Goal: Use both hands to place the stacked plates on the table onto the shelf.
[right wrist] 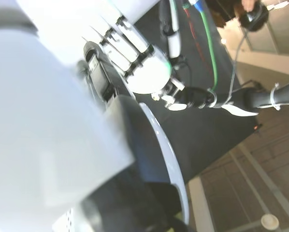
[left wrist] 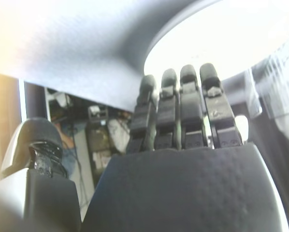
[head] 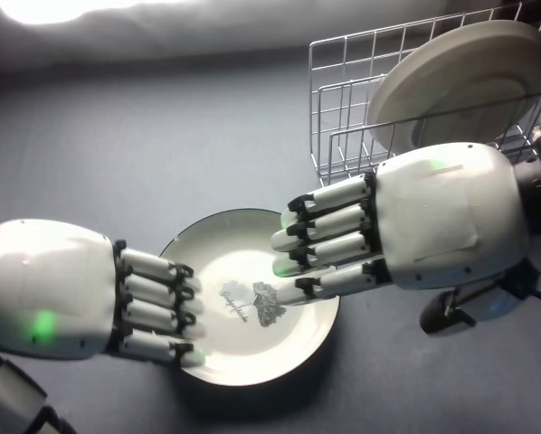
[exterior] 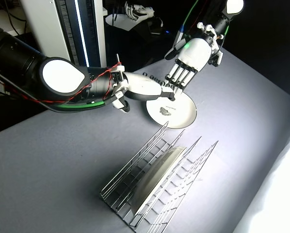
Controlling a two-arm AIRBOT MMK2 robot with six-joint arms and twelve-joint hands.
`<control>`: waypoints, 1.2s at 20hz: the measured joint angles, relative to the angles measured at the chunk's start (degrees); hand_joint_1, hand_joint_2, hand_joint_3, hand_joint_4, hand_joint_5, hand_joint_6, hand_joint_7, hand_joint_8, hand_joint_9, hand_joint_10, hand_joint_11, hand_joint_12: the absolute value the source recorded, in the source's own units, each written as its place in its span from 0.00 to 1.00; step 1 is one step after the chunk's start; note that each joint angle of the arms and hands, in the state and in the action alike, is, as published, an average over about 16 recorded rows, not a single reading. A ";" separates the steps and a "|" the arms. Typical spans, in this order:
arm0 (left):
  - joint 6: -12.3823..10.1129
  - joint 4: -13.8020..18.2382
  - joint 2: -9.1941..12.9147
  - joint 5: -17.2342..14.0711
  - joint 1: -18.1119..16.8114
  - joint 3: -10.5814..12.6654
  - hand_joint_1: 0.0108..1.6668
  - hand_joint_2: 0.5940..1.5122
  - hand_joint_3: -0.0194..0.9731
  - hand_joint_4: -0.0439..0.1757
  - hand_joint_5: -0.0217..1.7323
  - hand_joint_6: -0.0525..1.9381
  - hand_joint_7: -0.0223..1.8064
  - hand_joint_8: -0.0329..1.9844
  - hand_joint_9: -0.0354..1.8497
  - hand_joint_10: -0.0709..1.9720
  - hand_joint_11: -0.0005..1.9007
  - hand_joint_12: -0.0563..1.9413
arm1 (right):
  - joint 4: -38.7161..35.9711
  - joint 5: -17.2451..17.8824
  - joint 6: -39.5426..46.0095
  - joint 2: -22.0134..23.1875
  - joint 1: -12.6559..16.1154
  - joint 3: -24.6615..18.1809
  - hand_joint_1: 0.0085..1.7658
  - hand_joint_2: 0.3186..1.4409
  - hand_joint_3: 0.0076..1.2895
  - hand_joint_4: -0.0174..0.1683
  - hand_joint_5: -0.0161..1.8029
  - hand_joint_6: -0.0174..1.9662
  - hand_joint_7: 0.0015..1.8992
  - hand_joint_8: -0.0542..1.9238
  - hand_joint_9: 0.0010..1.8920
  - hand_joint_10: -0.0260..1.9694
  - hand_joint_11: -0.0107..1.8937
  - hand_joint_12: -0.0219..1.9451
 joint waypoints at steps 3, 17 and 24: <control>0.15 -0.06 -0.44 0.23 -0.34 1.02 0.00 0.56 0.03 0.20 0.11 0.04 0.11 0.02 0.10 0.04 0.01 0.22 | 0.02 0.01 -0.04 0.72 0.18 0.31 0.50 0.59 0.00 0.12 0.11 0.02 0.08 0.04 0.06 0.02 0.01 0.25; 1.47 -1.12 -2.50 1.09 1.97 5.47 0.00 0.56 0.03 0.20 0.10 0.02 0.12 0.02 0.12 0.04 0.01 0.25 | -0.10 2.62 -0.03 5.35 1.33 0.13 0.49 0.59 0.00 0.12 0.11 0.02 0.09 0.04 0.07 0.02 0.01 0.25; 3.11 -3.49 -2.90 0.77 5.08 6.25 0.00 0.56 0.03 0.19 0.10 0.02 0.12 0.01 0.12 0.04 0.01 0.26 | -0.14 3.32 -0.04 6.08 1.55 -0.32 0.48 0.59 0.00 0.12 0.10 0.02 0.08 0.04 0.06 0.02 0.01 0.24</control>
